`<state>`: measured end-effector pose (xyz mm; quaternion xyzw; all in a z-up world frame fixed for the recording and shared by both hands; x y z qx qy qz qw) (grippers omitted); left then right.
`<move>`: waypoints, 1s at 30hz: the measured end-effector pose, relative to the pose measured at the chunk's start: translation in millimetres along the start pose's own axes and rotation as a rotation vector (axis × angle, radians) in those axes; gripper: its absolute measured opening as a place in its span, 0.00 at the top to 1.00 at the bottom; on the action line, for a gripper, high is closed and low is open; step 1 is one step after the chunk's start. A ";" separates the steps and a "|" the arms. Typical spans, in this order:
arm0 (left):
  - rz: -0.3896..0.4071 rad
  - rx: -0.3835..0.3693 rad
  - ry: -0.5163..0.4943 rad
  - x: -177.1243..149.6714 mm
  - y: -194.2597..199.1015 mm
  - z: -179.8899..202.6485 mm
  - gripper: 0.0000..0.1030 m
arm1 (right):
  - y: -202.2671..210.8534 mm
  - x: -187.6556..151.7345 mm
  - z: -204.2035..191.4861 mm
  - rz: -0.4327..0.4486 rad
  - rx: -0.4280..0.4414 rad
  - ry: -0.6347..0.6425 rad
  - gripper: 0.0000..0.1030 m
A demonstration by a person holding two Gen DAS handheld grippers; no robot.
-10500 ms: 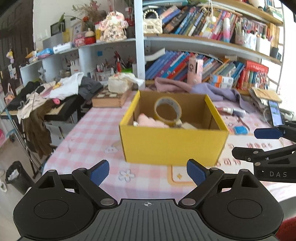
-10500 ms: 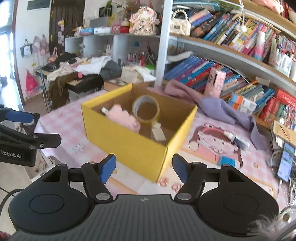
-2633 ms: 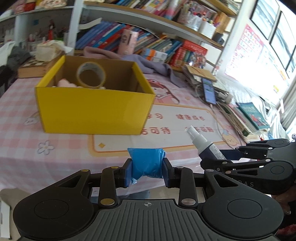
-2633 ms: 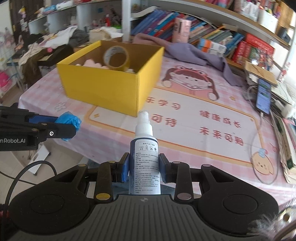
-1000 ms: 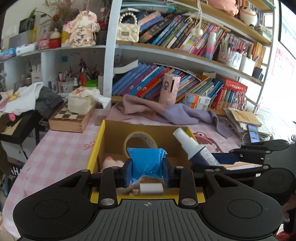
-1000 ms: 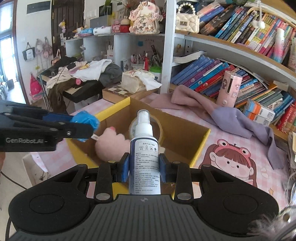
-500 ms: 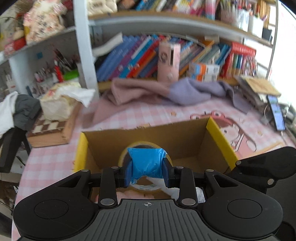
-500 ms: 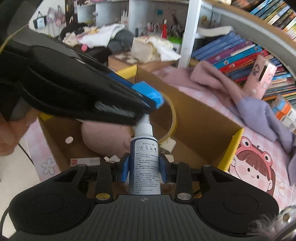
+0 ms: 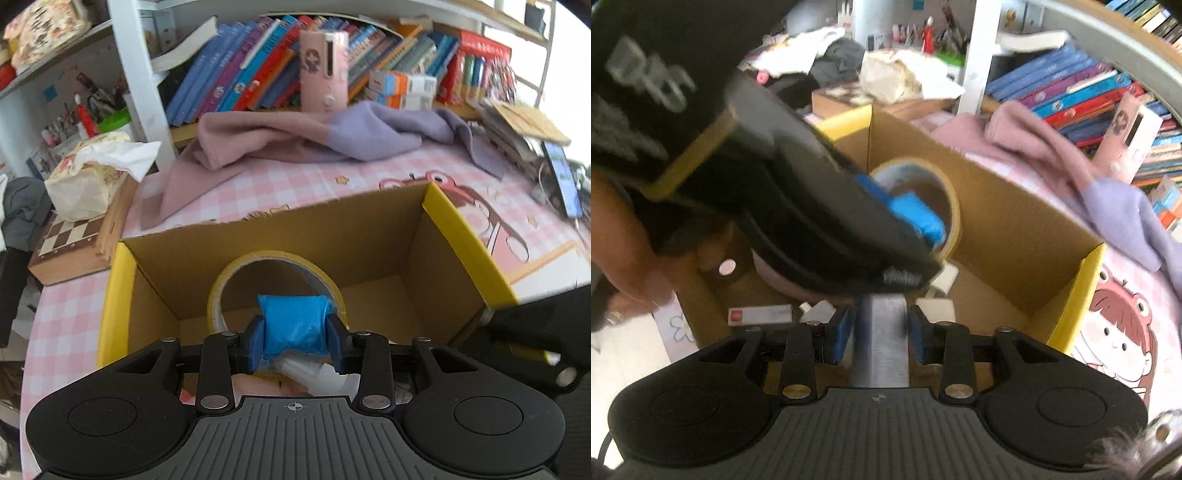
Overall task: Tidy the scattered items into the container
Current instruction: 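Lower the cloth and spray bottle into the box and open both grippers, then withdraw both tools up and away from the box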
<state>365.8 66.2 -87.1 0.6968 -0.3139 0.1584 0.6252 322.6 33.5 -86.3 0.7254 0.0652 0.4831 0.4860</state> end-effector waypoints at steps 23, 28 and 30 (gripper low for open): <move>0.331 0.110 0.199 -23.0 163.8 -32.2 0.13 | 109.6 4.0 -29.1 0.247 -0.117 -0.014 0.49; 0.361 0.145 0.195 -50.5 196.0 -32.1 0.11 | 134.2 -7.6 -40.1 0.300 -0.164 -0.032 0.48; 0.380 0.170 0.207 -61.6 208.4 -33.6 0.11 | 146.2 -14.0 -41.6 0.324 -0.186 -0.059 0.47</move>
Point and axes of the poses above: each gripper's, at about its wrist camera, not at the fingertips, and y roughly against the way its jaws point, z to its right, x to its top, the point moved 8 cm from there along -y, roughly the way its jaws point, and after that the axes turned 8 degrees about x, right-handed, at the moved point
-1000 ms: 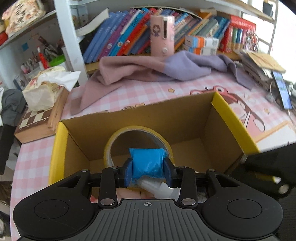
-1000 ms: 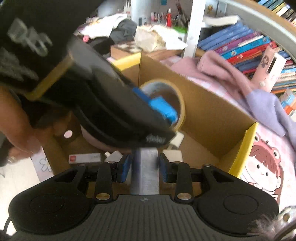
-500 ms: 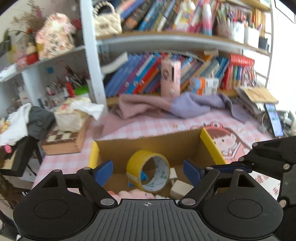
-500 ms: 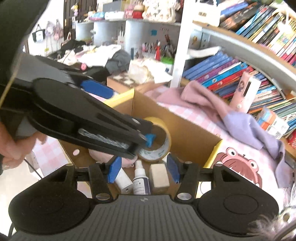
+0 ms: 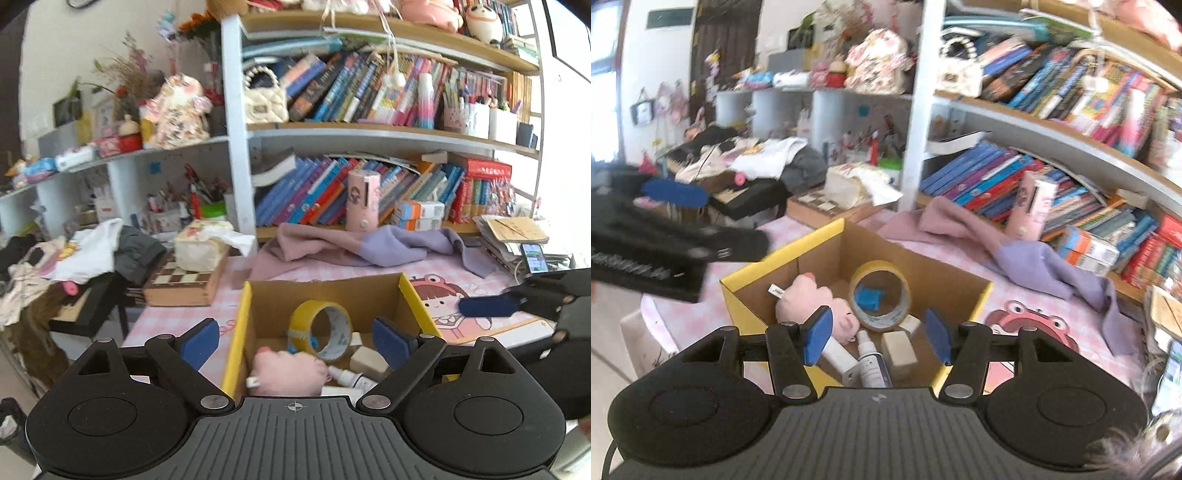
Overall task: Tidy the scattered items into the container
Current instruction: 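Withdraw both tools up and away from the box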
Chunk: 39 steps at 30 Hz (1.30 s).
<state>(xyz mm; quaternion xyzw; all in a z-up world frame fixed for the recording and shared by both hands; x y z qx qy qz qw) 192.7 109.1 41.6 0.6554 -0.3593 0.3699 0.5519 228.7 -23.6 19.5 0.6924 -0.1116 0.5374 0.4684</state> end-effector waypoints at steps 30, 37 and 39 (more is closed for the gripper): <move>-0.086 -0.125 0.018 -79.1 61.9 58.9 0.11 | 135.9 -128.3 34.3 -0.042 -0.305 -0.228 0.40; -0.145 -0.114 -0.007 -108.8 65.2 75.3 0.11 | 135.4 -158.4 31.1 -0.080 -0.316 -0.277 0.39; -0.156 -0.110 -0.019 -116.0 66.5 78.0 0.10 | 134.0 -163.8 27.0 -0.088 -0.317 -0.288 0.33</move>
Point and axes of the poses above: each gripper's, at about its wrist camera, not at the fingertips, and y roughly against the way its jaws point, z to its right, x to its top, the point moved 8 cm from there along -y, roughly the way its jaws point, and after that the axes turned 8 degrees about x, right-handed, at the moved point
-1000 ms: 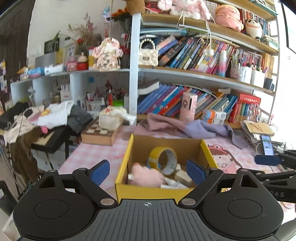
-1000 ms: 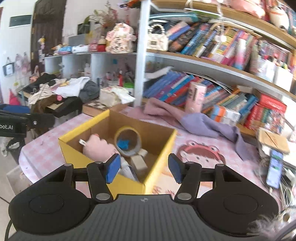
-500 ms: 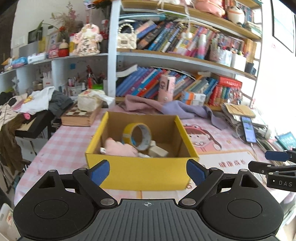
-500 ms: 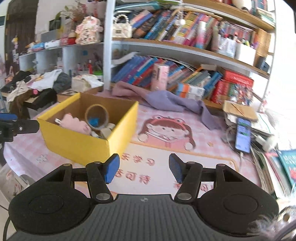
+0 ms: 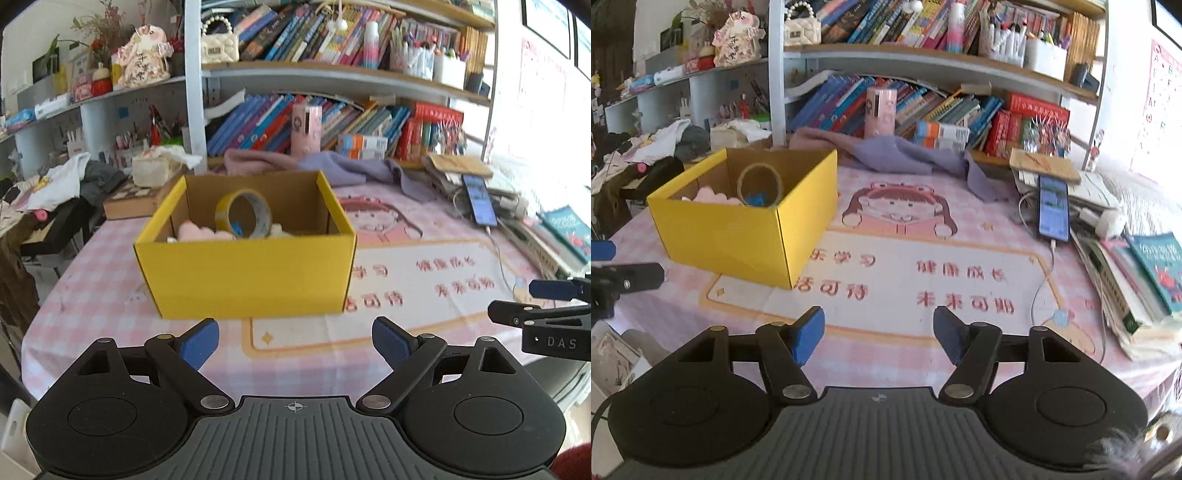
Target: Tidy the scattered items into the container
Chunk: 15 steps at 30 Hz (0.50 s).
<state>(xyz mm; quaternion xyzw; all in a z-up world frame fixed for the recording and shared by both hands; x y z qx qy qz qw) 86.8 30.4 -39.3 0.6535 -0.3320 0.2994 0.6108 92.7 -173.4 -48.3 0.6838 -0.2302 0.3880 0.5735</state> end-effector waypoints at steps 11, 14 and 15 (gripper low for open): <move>-0.088 0.006 -0.042 -23.4 -9.7 16.8 0.09 | -1.0 -13.1 -7.4 -0.039 -0.012 0.014 0.17; -0.096 0.025 -0.027 -24.6 -11.1 14.4 0.05 | 0.3 -14.7 -0.2 -0.042 -0.031 -0.011 0.15; -0.097 0.029 -0.025 -24.6 -11.6 13.7 0.05 | 0.7 -15.3 1.3 -0.042 -0.035 -0.018 0.15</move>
Point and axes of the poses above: each gripper's, at about its wrist camera, not at the fingertips, and y roughly against the way its jaws point, z to its right, x to its top, the point moved 8 cm from there along -y, roughly the way its jaws point, and after that the axes turned 8 degrees about x, right-handed, at the moved point
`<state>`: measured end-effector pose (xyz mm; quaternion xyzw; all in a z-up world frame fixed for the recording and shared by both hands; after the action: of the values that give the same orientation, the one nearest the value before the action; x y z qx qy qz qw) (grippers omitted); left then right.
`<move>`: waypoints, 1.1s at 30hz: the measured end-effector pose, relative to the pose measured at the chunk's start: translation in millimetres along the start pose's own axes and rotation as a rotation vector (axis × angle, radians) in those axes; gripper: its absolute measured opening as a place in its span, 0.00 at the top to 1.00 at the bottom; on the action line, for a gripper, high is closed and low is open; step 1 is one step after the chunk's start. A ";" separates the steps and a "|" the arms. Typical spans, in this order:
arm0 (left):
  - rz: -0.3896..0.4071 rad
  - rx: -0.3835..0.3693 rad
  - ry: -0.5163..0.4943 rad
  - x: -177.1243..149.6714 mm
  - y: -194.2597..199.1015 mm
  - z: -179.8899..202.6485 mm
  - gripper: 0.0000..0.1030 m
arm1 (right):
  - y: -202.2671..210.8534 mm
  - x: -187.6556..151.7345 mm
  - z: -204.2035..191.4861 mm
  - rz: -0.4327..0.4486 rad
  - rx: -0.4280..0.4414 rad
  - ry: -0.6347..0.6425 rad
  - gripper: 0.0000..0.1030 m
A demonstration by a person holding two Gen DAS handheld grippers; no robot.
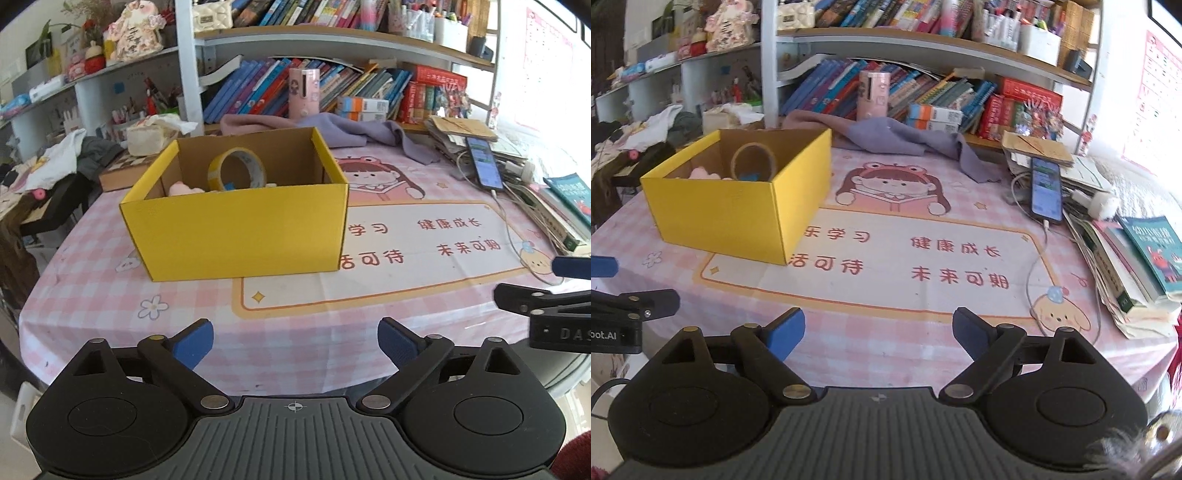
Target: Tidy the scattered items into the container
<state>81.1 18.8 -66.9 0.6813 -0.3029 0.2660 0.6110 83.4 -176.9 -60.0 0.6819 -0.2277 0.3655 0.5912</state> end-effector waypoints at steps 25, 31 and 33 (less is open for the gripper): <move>-0.012 -0.028 -0.048 4.3 -4.0 13.1 0.00 | 1.1 -2.9 7.3 -0.011 -0.004 -0.029 0.06; -0.010 -0.026 -0.032 5.8 -5.9 10.5 0.00 | 0.1 -1.9 4.0 -0.014 0.002 -0.019 0.06; -0.012 -0.025 -0.028 6.0 -7.1 9.4 0.00 | -0.1 -1.5 3.3 -0.014 0.002 -0.018 0.06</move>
<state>90.4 9.4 -68.3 0.6792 -0.3105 0.2488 0.6168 83.3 -180.3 -61.3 0.6872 -0.2278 0.3554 0.5912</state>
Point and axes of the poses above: each gripper's, at about its wrist camera, not at the fingertips, and y roughly against the way its jaws point, z to its right, x to its top, the point moved 8 cm from there along -y, roughly the way its jaws point, and after that the axes turned 8 degrees about x, right-handed, at the moved point
